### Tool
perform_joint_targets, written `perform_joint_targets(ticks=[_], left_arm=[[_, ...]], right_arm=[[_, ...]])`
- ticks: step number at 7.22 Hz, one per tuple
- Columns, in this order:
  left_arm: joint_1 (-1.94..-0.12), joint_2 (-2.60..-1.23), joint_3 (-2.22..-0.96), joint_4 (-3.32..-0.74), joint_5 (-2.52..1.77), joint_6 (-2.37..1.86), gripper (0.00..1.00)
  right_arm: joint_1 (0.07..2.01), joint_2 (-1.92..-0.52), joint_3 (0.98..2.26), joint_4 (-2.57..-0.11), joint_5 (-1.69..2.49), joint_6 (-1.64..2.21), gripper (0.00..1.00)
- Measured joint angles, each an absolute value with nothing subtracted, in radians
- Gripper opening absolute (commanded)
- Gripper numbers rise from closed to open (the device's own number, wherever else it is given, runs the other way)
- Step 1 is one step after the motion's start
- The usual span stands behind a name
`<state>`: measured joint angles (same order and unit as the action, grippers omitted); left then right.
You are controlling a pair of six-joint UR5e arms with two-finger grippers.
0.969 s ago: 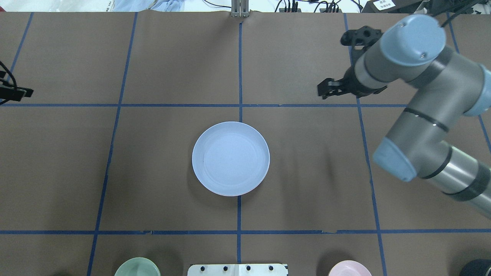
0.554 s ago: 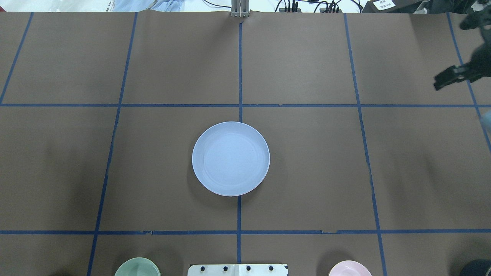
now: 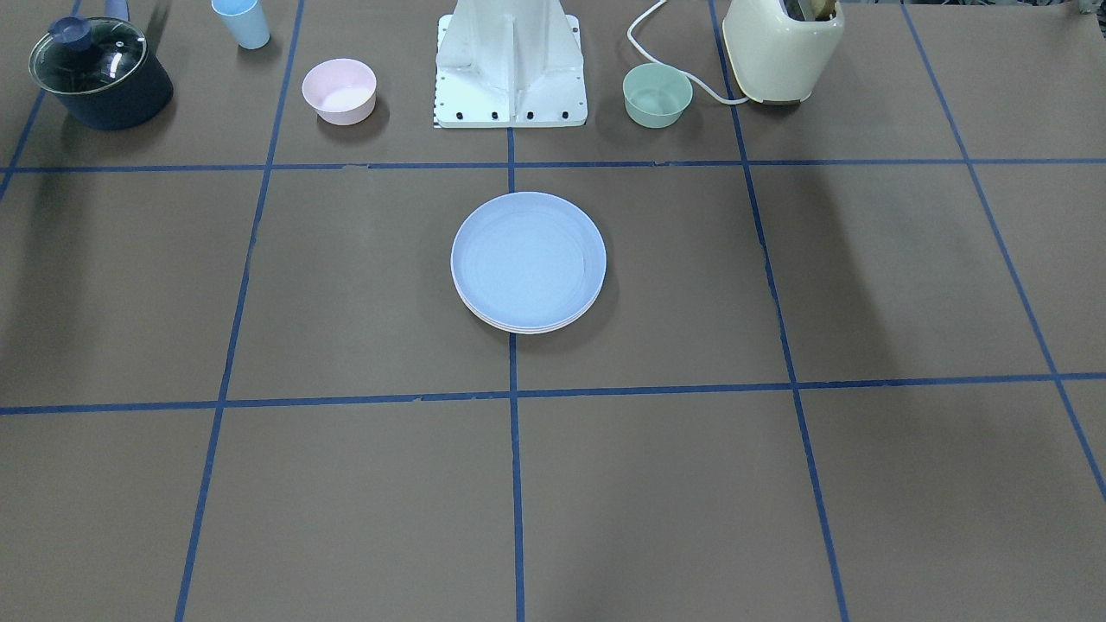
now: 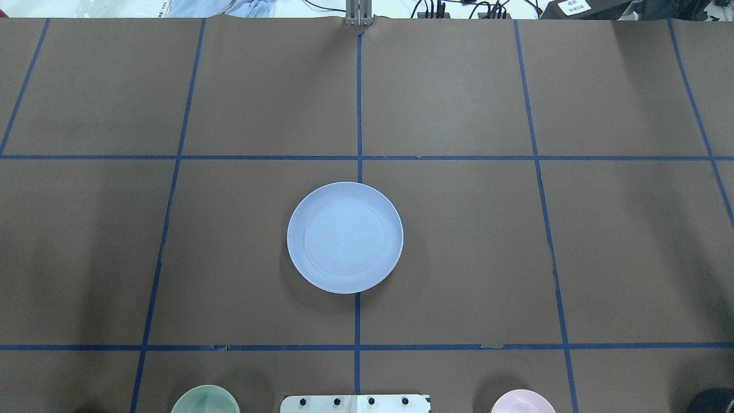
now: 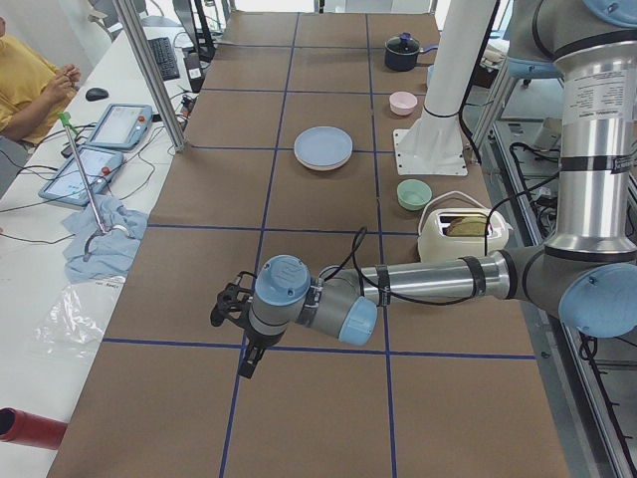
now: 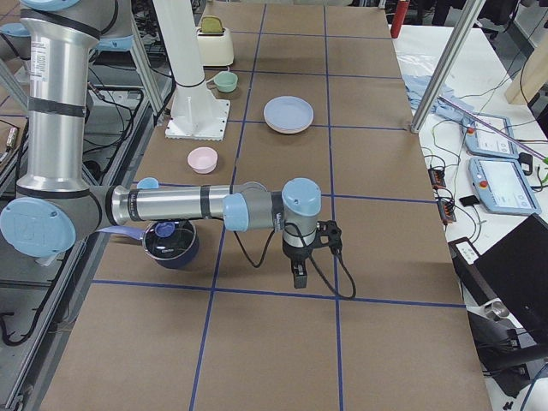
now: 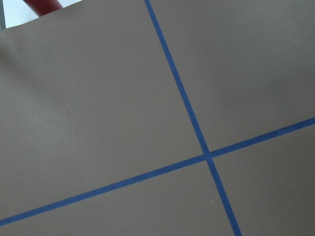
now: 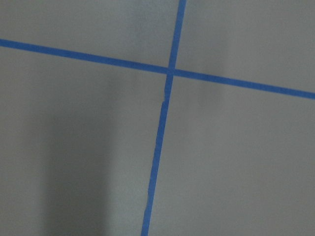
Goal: Stack three plates with pink and blue
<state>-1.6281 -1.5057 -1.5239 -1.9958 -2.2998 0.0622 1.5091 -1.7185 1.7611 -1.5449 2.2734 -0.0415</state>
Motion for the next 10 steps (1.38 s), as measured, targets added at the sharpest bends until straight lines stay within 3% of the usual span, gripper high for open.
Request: perform_joint_targets(ticks=[6, 10], left_arm=[[-1.653, -1.426, -1.637, -1.859, -2.323, 0.057, 1.0], [-1.554, -1.446, -1.662, -1.843, -2.311, 0.057, 1.0]], right_arm=[[1.54, -1.761, 1.746, -1.543, 2.325, -0.065, 1.0], [1.54, -1.76, 1.742, -1.543, 2.328, -0.06, 1.0]])
